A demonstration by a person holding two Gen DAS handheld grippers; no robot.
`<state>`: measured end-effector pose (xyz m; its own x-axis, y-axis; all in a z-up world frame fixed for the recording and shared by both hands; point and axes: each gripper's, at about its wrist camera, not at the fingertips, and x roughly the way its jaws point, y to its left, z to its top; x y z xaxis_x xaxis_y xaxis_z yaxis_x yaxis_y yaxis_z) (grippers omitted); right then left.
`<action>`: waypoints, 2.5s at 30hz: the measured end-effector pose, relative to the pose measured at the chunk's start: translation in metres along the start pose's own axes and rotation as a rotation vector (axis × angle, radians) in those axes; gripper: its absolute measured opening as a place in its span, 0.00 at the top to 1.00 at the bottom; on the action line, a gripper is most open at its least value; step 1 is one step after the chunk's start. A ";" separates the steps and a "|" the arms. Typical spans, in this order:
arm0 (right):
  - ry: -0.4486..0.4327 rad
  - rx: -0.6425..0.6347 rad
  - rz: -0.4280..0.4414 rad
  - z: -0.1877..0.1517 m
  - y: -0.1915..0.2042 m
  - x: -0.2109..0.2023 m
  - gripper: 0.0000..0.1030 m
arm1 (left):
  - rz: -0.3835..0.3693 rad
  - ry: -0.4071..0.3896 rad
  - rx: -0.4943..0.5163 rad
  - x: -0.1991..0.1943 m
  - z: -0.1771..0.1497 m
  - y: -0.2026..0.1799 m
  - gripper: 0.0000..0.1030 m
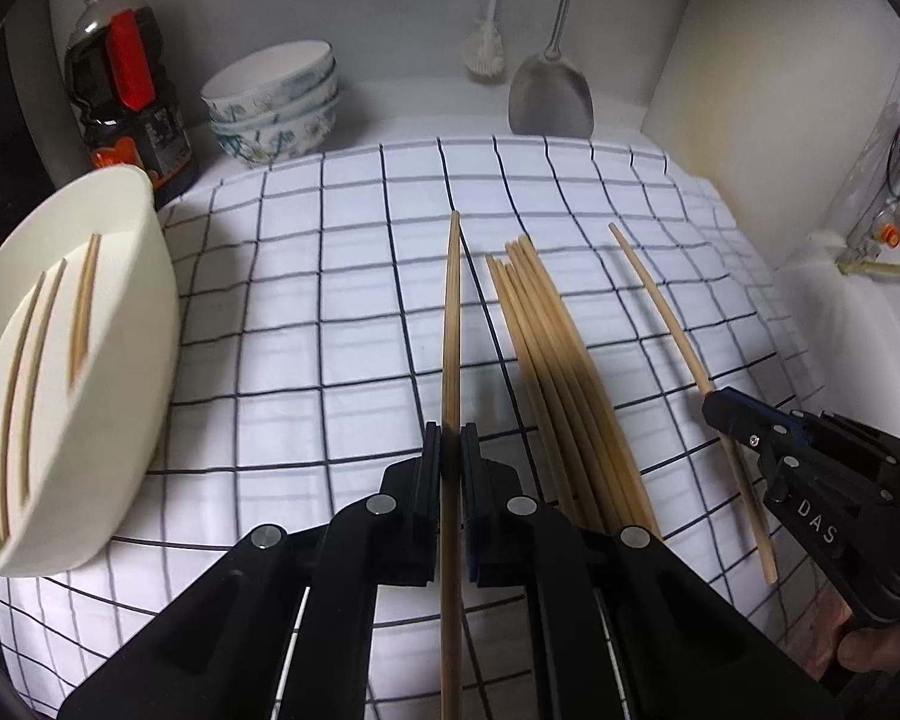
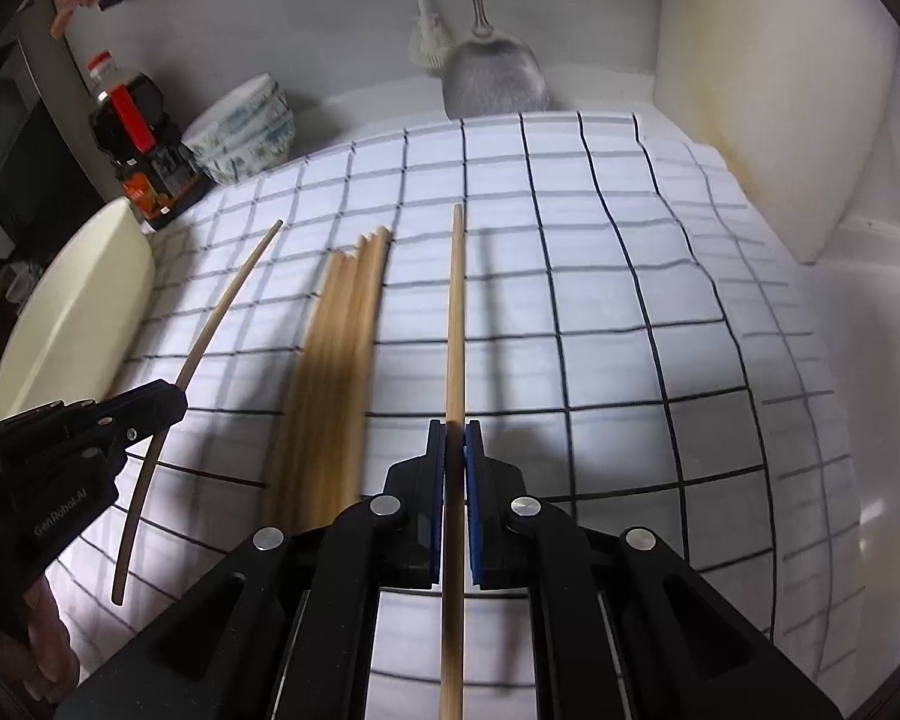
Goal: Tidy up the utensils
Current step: 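Carry the held chopsticks with both grippers over the white basin, then open both grippers to drop the chopsticks into the basin, then move both tools back over the remaining chopsticks on the cloth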
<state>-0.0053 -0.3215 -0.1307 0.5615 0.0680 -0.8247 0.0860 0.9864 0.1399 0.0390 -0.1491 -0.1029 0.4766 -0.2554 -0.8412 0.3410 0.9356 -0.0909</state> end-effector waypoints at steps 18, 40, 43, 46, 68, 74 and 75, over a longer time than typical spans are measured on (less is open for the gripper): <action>-0.116 -0.104 0.172 0.063 0.154 -0.049 0.94 | 0.095 -0.141 -0.147 -0.108 0.015 0.153 0.93; 0.095 -0.230 0.253 0.093 0.336 0.053 0.94 | 0.117 -0.061 -0.312 -0.062 0.015 0.307 0.93; 0.133 -0.221 0.238 0.091 0.340 0.067 0.94 | 0.105 -0.035 -0.310 -0.051 0.016 0.310 0.93; 0.157 -0.208 0.227 0.089 0.341 0.079 0.94 | 0.095 -0.005 -0.316 -0.043 0.014 0.313 0.93; 0.096 -0.218 0.159 0.081 0.332 0.055 0.66 | 0.186 -0.011 -0.356 -0.066 0.003 0.325 0.25; 0.082 -0.223 0.166 0.077 0.333 0.044 0.58 | 0.192 -0.022 -0.353 -0.079 -0.003 0.319 0.20; 0.079 -0.223 0.166 0.077 0.332 0.043 0.58 | 0.194 -0.023 -0.353 -0.081 -0.004 0.317 0.18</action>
<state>0.1103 -0.0024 -0.0774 0.4865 0.2341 -0.8417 -0.1894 0.9688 0.1599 0.1057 0.1695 -0.0654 0.5240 -0.0672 -0.8491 -0.0548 0.9922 -0.1124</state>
